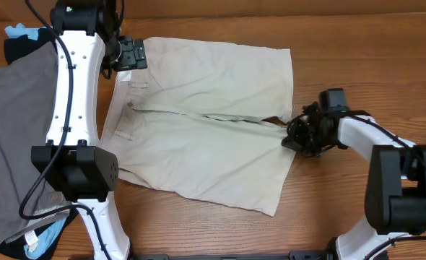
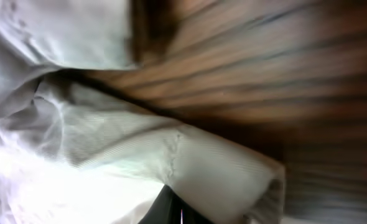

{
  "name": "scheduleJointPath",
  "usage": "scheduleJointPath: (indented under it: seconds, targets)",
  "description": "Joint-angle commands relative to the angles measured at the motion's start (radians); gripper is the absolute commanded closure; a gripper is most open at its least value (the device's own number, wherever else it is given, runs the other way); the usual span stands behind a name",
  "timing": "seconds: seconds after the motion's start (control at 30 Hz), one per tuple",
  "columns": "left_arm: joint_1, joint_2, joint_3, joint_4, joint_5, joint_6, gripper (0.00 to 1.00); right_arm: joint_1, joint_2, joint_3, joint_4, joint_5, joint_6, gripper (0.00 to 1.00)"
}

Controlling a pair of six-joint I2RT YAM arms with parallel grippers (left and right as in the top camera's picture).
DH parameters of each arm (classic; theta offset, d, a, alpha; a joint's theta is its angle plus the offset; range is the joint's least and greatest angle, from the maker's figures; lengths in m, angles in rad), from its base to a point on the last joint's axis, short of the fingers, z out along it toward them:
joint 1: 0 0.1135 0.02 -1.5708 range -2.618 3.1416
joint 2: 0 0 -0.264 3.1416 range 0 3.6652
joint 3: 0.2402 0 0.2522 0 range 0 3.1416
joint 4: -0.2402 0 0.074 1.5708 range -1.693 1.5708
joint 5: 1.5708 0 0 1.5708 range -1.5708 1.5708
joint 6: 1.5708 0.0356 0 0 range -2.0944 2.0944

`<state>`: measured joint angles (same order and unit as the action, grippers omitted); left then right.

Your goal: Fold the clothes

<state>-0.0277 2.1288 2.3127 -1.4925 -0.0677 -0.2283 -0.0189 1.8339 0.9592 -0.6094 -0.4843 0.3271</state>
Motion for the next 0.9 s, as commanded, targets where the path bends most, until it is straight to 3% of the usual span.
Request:
scheduleJointPath:
  seconds: [0.0,0.47,0.67,0.87]
  targets:
    - [-0.017,-0.01,0.021,-0.01,0.04,0.023,0.0,-0.061,0.042,-0.009,0.001,0.136,-0.05,0.96]
    - [-0.077,-0.01,0.021,-0.005,0.042,0.057,0.0,-0.202,0.042,0.042,0.01,0.116,-0.097,0.96]
    - [-0.079,-0.01,0.04,0.004,0.041,0.068,0.0,-0.212,0.034,0.141,-0.103,0.087,-0.124,0.96]
    - [-0.077,-0.022,0.202,-0.101,-0.007,0.066,0.0,-0.209,-0.083,0.333,-0.348,0.086,-0.144,0.79]
